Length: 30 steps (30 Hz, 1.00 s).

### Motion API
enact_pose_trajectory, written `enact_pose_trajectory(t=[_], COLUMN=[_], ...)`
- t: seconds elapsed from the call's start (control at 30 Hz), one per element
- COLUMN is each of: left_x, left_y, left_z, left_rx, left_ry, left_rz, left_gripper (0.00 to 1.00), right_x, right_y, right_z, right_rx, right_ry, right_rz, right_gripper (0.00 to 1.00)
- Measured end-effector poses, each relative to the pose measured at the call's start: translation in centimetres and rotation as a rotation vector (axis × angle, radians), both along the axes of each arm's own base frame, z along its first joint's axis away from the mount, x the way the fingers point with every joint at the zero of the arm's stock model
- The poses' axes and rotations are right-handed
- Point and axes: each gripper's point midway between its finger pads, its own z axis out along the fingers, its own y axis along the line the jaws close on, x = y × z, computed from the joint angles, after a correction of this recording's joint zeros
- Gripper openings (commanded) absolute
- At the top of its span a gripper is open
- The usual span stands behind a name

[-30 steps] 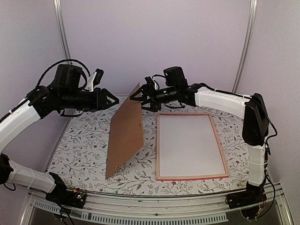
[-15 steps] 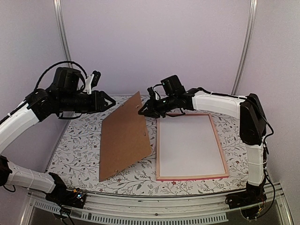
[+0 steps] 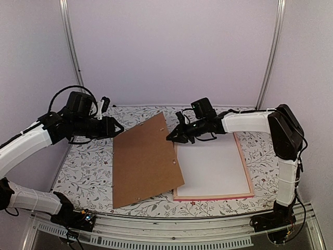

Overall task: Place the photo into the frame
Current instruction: Pass from the left arm to the right, then place the backboard next to the photo.

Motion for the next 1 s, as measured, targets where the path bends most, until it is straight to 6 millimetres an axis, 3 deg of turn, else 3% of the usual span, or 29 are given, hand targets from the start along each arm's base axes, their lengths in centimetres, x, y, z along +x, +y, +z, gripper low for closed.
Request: enact_pose_trajectory(t=[0.1,0.6,0.8,1.0], left_x=[0.2,1.1,1.5,1.7], left_y=[0.6,-0.2,-0.9,-1.4], left_z=[-0.6,-0.7,-1.5,-1.9], left_rx=[-0.009,-0.062,-0.068,-0.078], left_ry=[0.006,-0.017,0.003,0.015], left_rz=[0.013,-0.011,-0.03,-0.044], left_gripper=[0.49,0.49,0.49,0.49], right_x=[-0.7,-1.5,-1.2,-2.1], right_y=[-2.5,-15.8,-22.5,-28.4], right_z=[0.4,7.2,10.1,10.3], right_rx=[0.048,0.254,0.284,0.24], right_ry=[0.033,0.002,-0.044,-0.032], right_rz=[-0.02,-0.192,-0.281,-0.353], right_gripper=[0.0,0.0,0.0,0.0])
